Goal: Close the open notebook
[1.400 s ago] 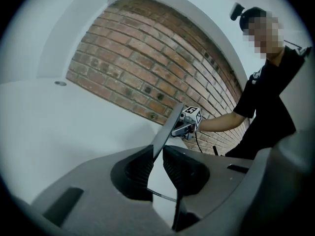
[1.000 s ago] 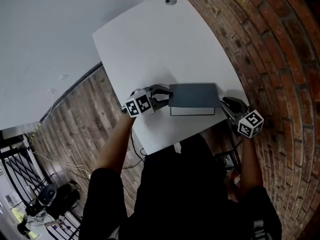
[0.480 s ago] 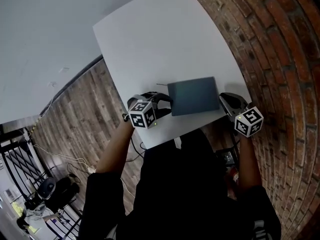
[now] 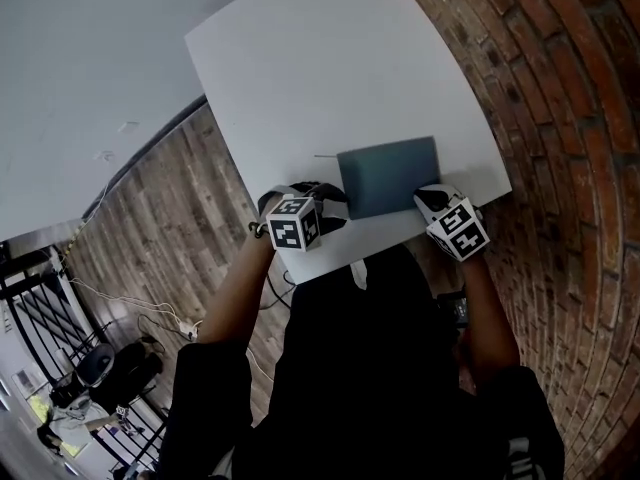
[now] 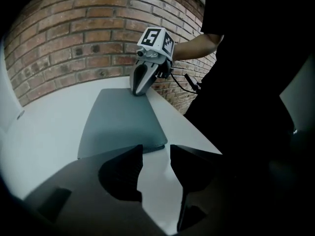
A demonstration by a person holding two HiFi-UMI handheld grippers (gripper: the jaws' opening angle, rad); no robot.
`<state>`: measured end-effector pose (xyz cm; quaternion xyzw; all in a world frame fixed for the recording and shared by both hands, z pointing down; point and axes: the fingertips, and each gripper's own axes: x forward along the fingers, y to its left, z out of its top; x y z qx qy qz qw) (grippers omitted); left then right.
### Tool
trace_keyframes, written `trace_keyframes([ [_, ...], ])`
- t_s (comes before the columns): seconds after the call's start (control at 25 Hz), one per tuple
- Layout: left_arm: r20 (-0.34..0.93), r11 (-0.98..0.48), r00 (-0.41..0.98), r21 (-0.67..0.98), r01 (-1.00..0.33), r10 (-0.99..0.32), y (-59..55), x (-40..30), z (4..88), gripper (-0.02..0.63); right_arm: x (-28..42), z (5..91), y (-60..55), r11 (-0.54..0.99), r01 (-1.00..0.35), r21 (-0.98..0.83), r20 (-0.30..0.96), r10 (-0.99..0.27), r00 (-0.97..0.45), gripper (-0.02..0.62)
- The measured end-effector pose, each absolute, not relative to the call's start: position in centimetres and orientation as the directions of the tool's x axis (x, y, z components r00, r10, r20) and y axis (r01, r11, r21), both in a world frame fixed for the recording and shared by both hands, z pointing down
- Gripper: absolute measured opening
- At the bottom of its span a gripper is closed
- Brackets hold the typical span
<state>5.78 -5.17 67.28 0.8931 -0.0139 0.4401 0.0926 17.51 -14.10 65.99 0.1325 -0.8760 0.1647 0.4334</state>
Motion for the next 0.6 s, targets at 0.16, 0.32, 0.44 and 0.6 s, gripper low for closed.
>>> trace_keyframes([
  [0.16,0.766,-0.972,0.641,0.188,-0.141,0.056,-4.5,5.8,66.7,0.166,17.5,66.3,-13.7,0.910,-0.376,-0.178,0.793,-0.094,-0.602,0.009],
  [0.32,0.590,-0.941,0.807,0.247,-0.230,-0.043,-5.8,6.9,60.8,0.166,18.1,65.0,-13.1,0.847,-0.411,-0.338,0.700,-0.066,-0.711,0.009],
  [0.44,0.339,-0.915,0.922,0.280,-0.291,-0.190,-8.9,6.8,53.2,0.131,17.4,58.0,-13.7,0.856,-0.398,-0.330,0.544,-0.173,-0.821,0.008],
  [0.6,-0.024,-0.899,0.951,0.332,-0.284,-0.309,-9.9,5.0,43.7,0.067,16.8,44.4,-11.9,0.912,-0.356,-0.205,0.267,-0.298,-0.916,0.008],
])
